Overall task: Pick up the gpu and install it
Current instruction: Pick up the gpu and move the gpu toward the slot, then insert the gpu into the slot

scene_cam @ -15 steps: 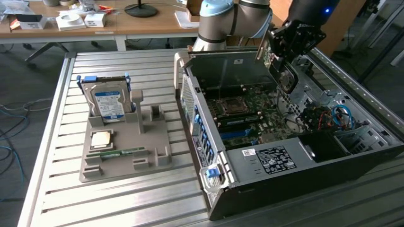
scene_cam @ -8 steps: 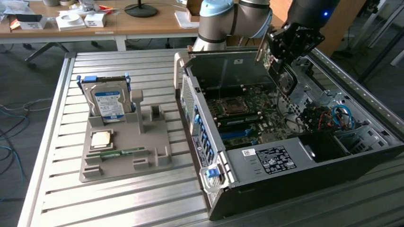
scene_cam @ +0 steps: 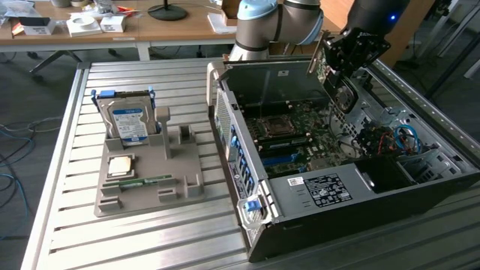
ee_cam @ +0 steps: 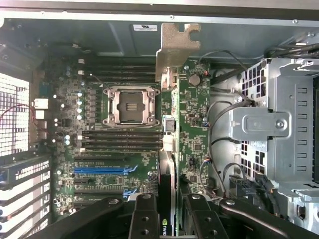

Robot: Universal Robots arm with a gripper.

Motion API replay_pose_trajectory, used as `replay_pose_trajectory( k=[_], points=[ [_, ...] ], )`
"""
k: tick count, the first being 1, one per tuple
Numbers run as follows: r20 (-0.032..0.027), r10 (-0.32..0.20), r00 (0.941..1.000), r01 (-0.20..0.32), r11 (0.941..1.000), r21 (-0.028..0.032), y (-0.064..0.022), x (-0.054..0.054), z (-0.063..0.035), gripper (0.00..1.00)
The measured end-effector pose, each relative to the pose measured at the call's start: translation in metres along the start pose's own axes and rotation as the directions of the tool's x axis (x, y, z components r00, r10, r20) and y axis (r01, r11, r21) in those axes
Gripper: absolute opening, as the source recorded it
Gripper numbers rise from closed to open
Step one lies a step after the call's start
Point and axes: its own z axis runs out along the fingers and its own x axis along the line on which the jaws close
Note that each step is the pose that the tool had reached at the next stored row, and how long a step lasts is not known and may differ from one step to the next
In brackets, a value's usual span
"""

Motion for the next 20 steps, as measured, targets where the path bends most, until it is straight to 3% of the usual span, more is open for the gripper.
replay_pose_trajectory(
  k=[15, 20],
  points=[
    [-0.0001, -0.002, 1.0, 0.002, 1.0, -0.0001, 0.0, 0.0, 0.0001, 0.26],
    [-0.0054, -0.066, 0.9978, 0.066, 0.9978, -0.001, -0.0001, 0.0, 0.0005, 0.26]
  ],
)
